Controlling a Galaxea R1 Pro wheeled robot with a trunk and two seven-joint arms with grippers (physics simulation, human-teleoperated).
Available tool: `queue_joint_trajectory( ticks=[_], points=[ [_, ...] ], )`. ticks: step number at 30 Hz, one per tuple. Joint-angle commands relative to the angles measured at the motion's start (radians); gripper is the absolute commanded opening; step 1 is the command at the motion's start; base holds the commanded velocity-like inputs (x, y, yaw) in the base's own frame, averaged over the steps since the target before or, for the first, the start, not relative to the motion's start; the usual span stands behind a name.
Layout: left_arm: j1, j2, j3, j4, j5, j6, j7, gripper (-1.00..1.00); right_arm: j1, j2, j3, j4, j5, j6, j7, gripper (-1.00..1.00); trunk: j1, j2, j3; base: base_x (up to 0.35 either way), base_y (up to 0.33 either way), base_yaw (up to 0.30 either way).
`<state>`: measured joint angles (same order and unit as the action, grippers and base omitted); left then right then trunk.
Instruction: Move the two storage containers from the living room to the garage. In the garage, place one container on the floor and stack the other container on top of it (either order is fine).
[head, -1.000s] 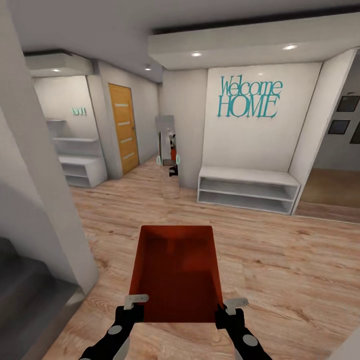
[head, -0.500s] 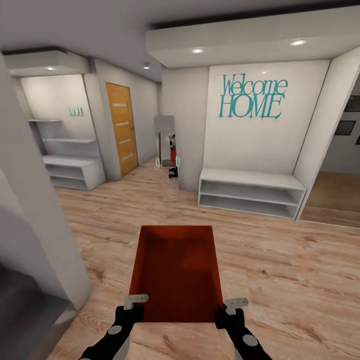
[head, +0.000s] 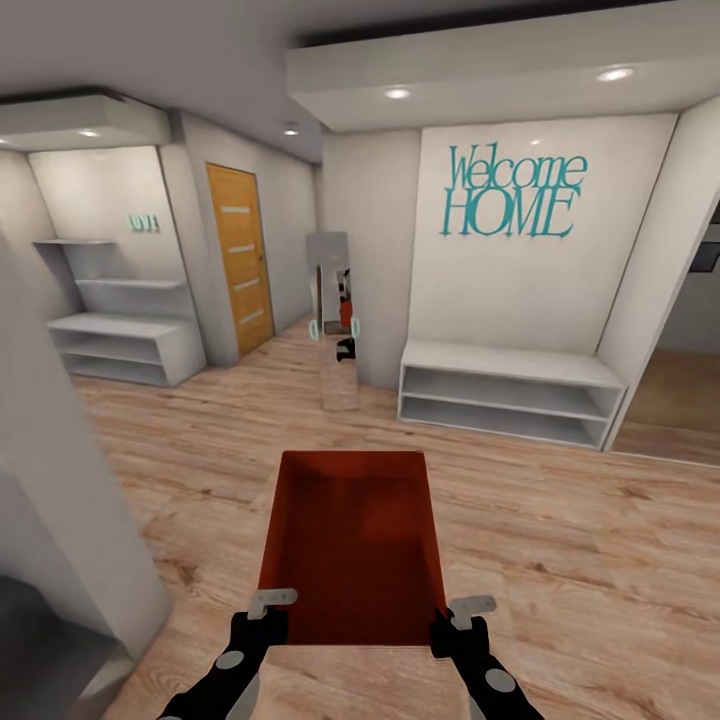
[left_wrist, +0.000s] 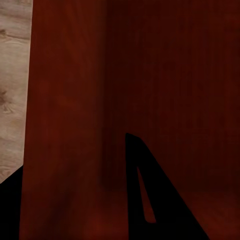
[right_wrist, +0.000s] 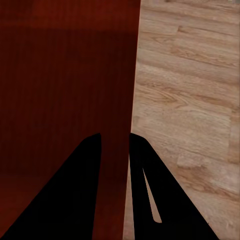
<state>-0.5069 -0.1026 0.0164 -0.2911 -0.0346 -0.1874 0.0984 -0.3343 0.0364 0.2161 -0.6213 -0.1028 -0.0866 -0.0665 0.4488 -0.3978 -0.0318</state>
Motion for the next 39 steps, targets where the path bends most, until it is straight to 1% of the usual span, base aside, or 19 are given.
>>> queue_joint_trajectory(
  ticks=[1,39],
  points=[
    [-0.001,0.029,0.011,0.003,0.000,-0.004,0.044,-1.00,-0.002,-0.001,0.011,-0.003,-0.006,-0.051,0.013,-1.00,0.001,-0.002,-0.002,0.331,0.000,0.000],
    [-0.001,0.029,0.011,0.003,0.001,-0.006,0.044,-1.00,-0.002,-0.001,0.011,-0.003,-0.006,-0.051,0.013,-1.00,0.001,-0.002,-0.002,0.331,0.000,0.000]
  ],
)
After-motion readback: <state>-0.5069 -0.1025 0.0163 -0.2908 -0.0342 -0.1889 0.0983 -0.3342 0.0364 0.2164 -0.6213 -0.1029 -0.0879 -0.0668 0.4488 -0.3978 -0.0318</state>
